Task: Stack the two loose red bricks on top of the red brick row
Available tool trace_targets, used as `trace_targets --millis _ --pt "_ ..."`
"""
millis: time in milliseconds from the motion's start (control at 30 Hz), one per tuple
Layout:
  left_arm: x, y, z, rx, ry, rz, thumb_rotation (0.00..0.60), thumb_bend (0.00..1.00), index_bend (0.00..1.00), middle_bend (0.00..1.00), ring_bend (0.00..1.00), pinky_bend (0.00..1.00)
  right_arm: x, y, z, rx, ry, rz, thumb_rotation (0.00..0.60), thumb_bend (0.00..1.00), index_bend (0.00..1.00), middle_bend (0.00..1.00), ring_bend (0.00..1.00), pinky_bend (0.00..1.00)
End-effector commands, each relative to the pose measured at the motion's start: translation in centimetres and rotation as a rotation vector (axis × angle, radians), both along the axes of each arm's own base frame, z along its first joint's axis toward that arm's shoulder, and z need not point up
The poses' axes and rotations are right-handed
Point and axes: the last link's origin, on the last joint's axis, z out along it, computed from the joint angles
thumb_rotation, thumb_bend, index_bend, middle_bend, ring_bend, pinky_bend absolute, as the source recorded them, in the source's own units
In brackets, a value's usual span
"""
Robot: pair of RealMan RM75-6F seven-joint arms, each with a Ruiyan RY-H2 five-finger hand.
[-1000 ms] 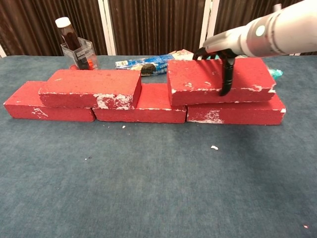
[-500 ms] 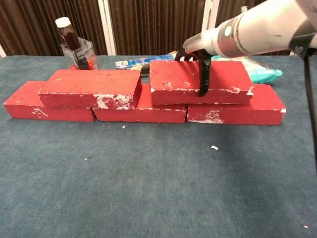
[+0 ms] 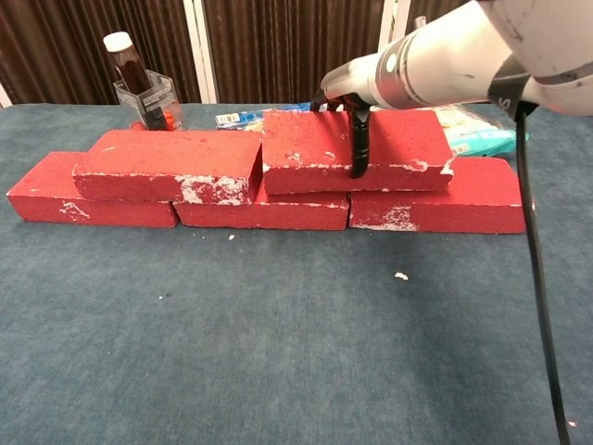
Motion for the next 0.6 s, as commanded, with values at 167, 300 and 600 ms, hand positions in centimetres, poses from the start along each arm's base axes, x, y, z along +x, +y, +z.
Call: trace_targets --millis 167,300,600 --pt "-0.1 0.0 0.1 0.004 -0.004 0.004 0.600 0.20 0.00 0.00 0.00 0.00 0.1 0.0 -0.6 0.001 0.004 -0.001 0.600 0.36 0.24 0.28 0.20 0.00" --pt "-0.1 0.0 0.2 0.006 -0.005 0.005 0.600 0.20 0.00 0.00 0.00 0.00 0.3 0.0 -0.9 0.002 0.001 0.000 0.600 0.36 0.24 0.28 0.20 0.00" --pt "-0.2 0.0 0.2 0.006 -0.003 0.011 0.600 0.20 0.00 0.00 0.00 0.00 0.4 0.0 -1.4 0.003 0.004 -0.001 0.600 0.36 0.25 0.28 0.20 0.00"
